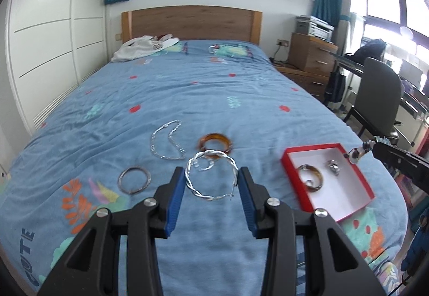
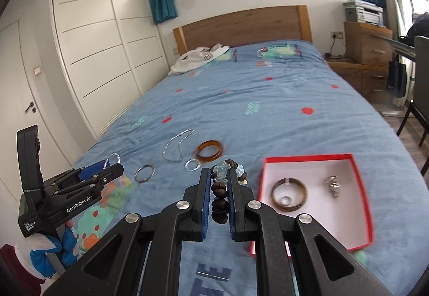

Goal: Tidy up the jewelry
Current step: 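Carry the beaded bracelet and twisted hoop over the red box and lower them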

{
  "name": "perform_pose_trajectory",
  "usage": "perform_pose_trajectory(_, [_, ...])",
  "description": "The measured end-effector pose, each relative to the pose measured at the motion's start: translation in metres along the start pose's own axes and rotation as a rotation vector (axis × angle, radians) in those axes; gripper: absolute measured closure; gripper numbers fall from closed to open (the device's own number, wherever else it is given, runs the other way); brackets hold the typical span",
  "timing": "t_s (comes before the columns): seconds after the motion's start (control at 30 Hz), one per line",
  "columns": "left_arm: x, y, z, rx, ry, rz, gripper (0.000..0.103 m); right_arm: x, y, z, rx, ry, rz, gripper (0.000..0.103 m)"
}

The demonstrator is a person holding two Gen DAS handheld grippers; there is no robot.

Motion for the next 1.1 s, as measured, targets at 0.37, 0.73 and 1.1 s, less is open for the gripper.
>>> perform_pose_trajectory(0.37, [-0.078,-0.031,-0.006,-0.012,0.06,-0.088,0.065,-0.054,-0.005,0.027,-0.026,0.061,-0.052,0.091])
perform_pose_trajectory(0.73, [-0.145,-0.043,-0.044,0.043,0.116,-0.165,0.065,-0.107,-0.002,0.009,0.022,0.111,-0.118,0.091])
perform_pose_trajectory(1.1, [-0.178,-0.029,-0.094,0.142,0.152,-0.196,0.065,-0.149,0.014,-0.022,0.095,0.136,-0.172,0.091])
Point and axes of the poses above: each gripper's, at about its wrist camera, not at the fingertips, and z roughly against the way its jaws point, x to its left, y to its underside, the point moved 1 cm from there along -z, roughly the way its jaws point, and after that the axes turned 11 degrees about x, right-handed, at the moved point
